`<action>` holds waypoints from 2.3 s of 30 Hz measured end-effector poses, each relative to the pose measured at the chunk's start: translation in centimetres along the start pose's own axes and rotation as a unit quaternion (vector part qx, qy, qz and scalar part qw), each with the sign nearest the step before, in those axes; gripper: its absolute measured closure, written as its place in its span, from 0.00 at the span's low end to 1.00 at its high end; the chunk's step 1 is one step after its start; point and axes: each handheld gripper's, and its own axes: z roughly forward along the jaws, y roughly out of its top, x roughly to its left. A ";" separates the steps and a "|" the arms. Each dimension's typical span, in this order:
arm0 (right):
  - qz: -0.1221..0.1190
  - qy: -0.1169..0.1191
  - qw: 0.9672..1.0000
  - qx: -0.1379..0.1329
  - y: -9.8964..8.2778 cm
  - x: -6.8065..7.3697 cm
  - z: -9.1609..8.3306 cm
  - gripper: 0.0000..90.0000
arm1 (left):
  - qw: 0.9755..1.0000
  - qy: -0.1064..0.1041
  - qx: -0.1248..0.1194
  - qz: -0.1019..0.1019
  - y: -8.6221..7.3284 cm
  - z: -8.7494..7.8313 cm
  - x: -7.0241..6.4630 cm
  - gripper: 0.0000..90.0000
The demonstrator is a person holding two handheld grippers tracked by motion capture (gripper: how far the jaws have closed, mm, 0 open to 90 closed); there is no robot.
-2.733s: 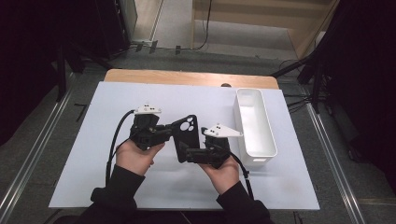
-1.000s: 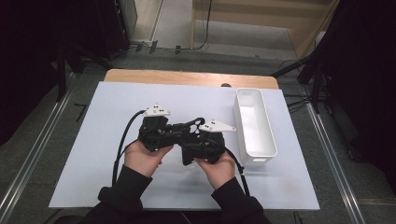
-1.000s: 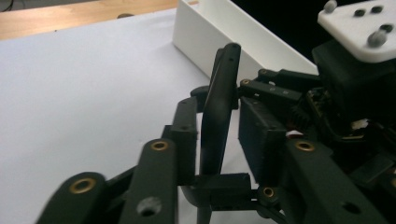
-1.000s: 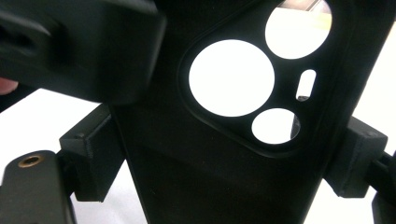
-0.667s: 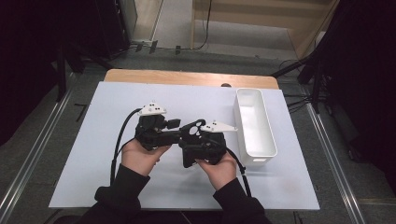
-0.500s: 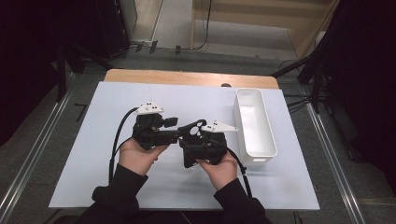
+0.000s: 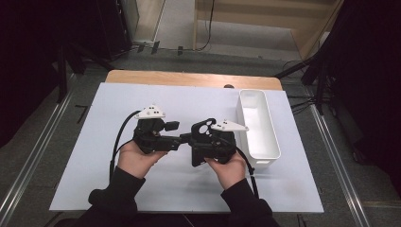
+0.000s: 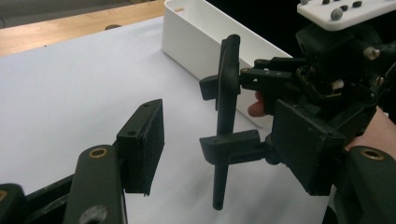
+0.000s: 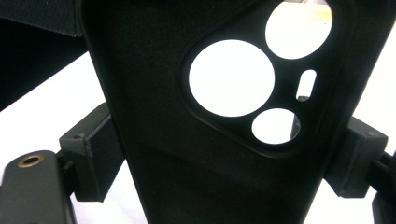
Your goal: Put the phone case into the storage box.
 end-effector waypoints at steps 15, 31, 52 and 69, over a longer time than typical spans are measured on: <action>0.001 -0.002 1.000 -0.002 0.2 -0.8 -0.6 0.13 | 1.000 -0.013 -0.009 0.012 -2.2 -0.1 1.8 0.33; -0.010 0.016 1.000 0.000 0.4 -1.0 -0.9 0.13 | 1.000 -0.005 0.012 0.017 -5.2 0.0 3.2 0.30; -0.037 0.068 0.997 0.001 1.1 -1.6 -1.6 0.13 | 0.998 -0.013 0.055 0.036 -8.1 0.4 3.8 0.30; -0.062 0.107 0.992 0.014 2.2 -2.5 -3.1 0.13 | 0.997 -0.017 0.069 0.040 -9.6 -0.8 4.2 0.30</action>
